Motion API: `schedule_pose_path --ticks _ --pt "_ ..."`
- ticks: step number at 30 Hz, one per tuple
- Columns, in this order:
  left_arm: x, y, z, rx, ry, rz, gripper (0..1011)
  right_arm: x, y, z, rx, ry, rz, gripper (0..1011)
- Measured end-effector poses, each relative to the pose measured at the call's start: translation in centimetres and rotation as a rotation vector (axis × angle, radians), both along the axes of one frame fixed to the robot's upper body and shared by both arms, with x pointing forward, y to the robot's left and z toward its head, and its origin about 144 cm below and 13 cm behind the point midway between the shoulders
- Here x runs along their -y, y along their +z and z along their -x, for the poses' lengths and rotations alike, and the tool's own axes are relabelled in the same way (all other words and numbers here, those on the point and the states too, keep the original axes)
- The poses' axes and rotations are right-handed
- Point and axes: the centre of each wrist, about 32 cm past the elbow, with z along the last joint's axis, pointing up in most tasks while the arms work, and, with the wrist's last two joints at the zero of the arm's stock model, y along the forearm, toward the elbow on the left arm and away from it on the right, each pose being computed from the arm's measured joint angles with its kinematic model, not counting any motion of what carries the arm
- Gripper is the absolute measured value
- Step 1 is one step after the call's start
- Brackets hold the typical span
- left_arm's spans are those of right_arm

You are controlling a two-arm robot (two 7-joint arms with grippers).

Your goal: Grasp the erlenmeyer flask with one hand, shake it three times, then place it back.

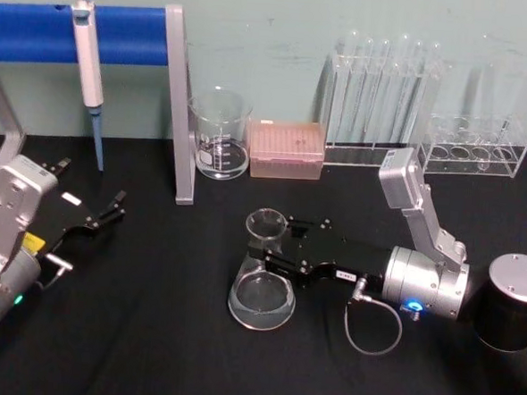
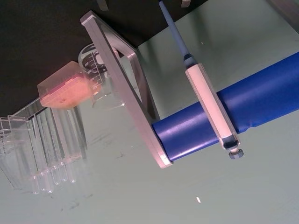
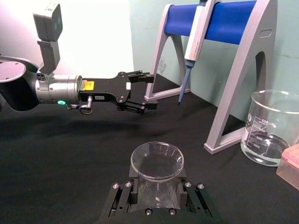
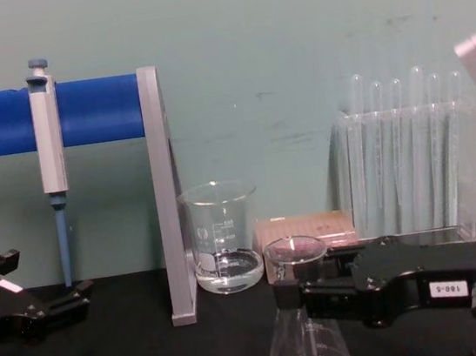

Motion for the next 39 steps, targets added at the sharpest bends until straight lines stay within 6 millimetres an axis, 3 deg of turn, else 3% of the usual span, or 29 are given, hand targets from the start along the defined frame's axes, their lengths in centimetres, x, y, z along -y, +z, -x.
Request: schedule_pose_path --ticks 8,14,17,27,39 --pt "0.00 0.00 0.00 0.000 0.000 0.000 1001 0.00 0.00 0.00 0.000 0.001 0.000 452" --pt "0.00 0.00 0.00 0.000 0.000 0.000 1001 0.00 -0.01 0.00 0.001 0.001 0.002 626" --pt "0.00 0.00 0.00 0.000 0.000 0.000 1001 0.01 -0.01 0.00 0.001 0.001 0.002 768" --pt "0.00 0.00 0.00 0.000 0.000 0.000 1001 0.00 -0.01 0.00 0.001 0.001 0.001 1002" --pt "0.00 0.00 0.00 0.000 0.000 0.000 1001 0.00 0.00 0.00 0.000 0.001 0.000 1000"
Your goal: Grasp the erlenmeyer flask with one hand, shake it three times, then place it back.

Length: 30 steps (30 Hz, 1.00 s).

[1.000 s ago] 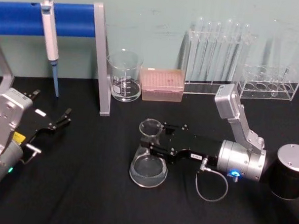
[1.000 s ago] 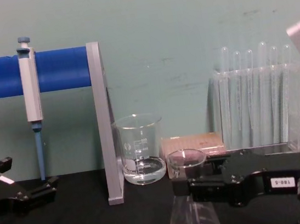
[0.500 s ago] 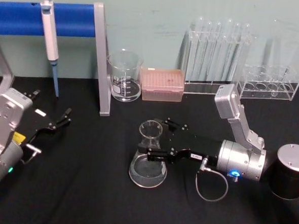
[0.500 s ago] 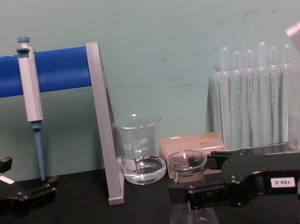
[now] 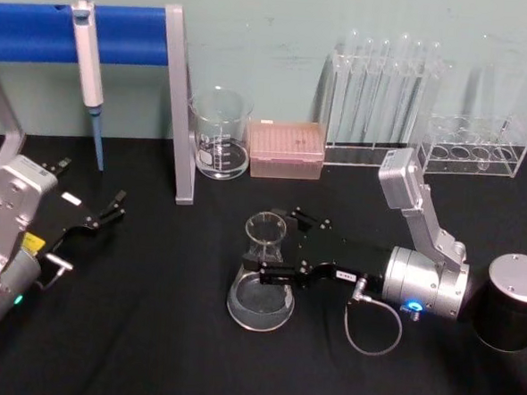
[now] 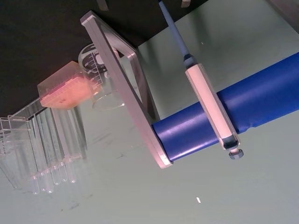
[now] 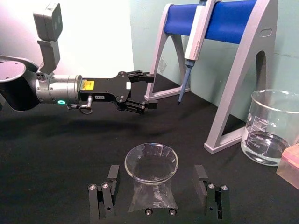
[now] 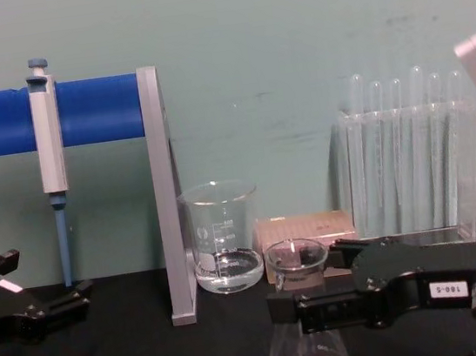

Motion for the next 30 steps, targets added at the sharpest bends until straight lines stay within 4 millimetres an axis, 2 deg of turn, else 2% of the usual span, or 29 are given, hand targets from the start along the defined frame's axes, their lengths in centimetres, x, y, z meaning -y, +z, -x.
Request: schedule_pose_path --ticks 12,24,30 --pt "0.0 0.0 0.0 0.000 0.000 0.000 1001 0.4 0.1 0.2 -0.022 -0.019 0.020 1000" --pt "0.0 0.0 0.0 0.000 0.000 0.000 1001 2.0 0.9 1.5 -0.050 -0.029 0.085 1000" --pt "0.0 0.0 0.0 0.000 0.000 0.000 1001 3.6 1.8 2.7 -0.062 -0.053 0.125 1000"
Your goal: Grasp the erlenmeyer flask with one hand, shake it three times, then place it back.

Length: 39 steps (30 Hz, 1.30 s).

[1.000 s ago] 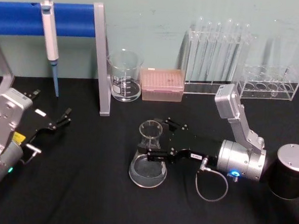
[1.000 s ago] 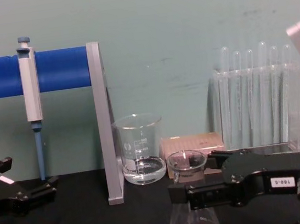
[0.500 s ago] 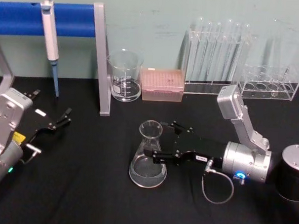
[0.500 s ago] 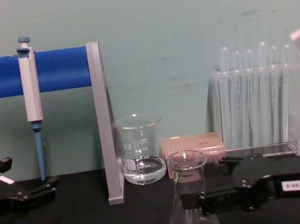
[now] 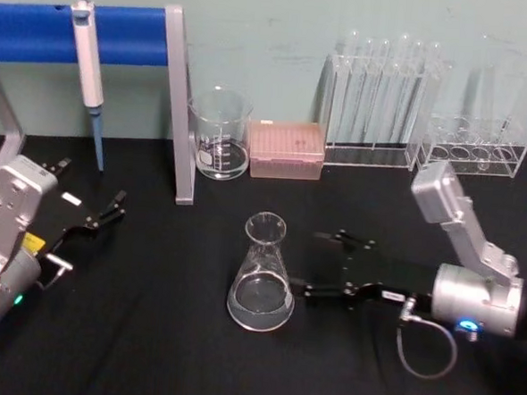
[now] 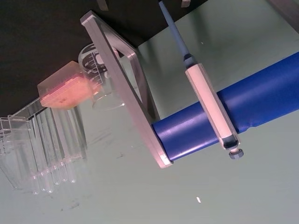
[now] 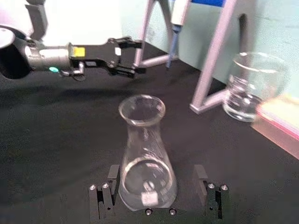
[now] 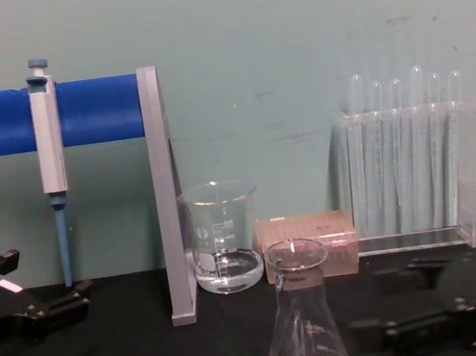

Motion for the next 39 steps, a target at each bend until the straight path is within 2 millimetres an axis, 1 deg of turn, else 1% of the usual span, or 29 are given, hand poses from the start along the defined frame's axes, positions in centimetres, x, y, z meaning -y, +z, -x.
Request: schedule_pose_path --ticks 5,6,9,12,18,19,22,26,32,39 --pt "0.0 0.0 0.0 0.000 0.000 0.000 1001 2.0 1.0 1.0 0.014 -0.090 0.039 1000" --pt "0.0 0.0 0.0 0.000 0.000 0.000 1001 2.5 1.3 1.2 0.030 -0.131 0.044 1000" --pt "0.0 0.0 0.0 0.000 0.000 0.000 1001 3.0 1.6 1.5 0.060 -0.195 0.045 1000" --pt "0.0 0.0 0.0 0.000 0.000 0.000 1001 3.1 1.7 1.9 0.111 -0.300 0.012 1000" --pt "0.0 0.0 0.0 0.000 0.000 0.000 1001 2.0 1.4 2.0 0.167 -0.475 -0.077 1000" --pt "0.0 0.0 0.0 0.000 0.000 0.000 1001 2.0 1.4 2.0 0.167 -0.475 -0.077 1000" --pt "0.0 0.0 0.0 0.000 0.000 0.000 1001 1.0 1.4 2.1 0.218 -0.557 -0.092 1000" --pt "0.0 0.0 0.0 0.000 0.000 0.000 1001 0.2 1.3 2.2 0.275 -0.625 -0.087 1000" --pt "0.0 0.0 0.0 0.000 0.000 0.000 1001 -0.6 0.9 2.3 0.307 -0.666 -0.079 1000" --pt "0.0 0.0 0.0 0.000 0.000 0.000 1001 -1.1 -0.3 2.5 0.281 -0.680 -0.065 1000"
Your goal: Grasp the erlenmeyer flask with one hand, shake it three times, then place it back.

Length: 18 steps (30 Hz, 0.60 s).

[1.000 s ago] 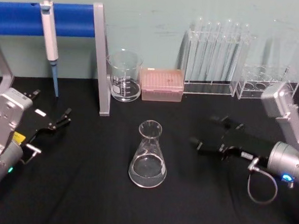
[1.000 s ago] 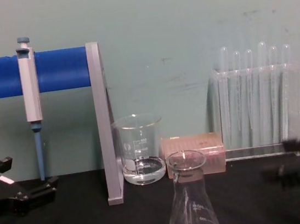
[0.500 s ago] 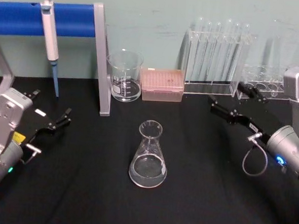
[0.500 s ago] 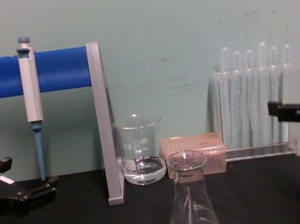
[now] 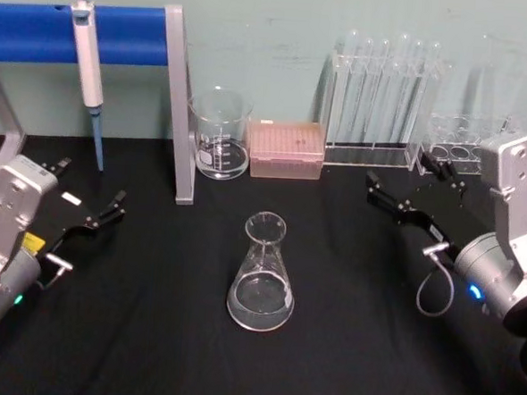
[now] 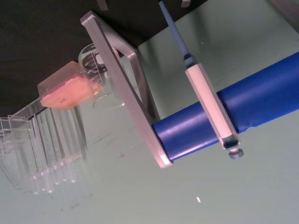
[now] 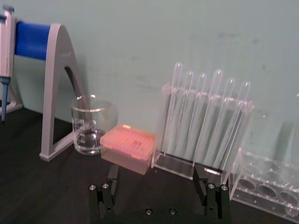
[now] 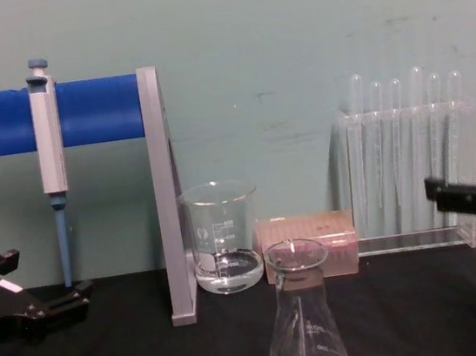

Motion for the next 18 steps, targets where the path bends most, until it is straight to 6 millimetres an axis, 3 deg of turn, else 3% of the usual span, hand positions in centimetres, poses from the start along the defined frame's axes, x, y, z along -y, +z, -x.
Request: schedule_pose_path --ticks 18 --pt "0.0 0.0 0.0 0.000 0.000 0.000 1001 -0.3 -2.9 -0.7 -0.104 0.007 0.019 1000"
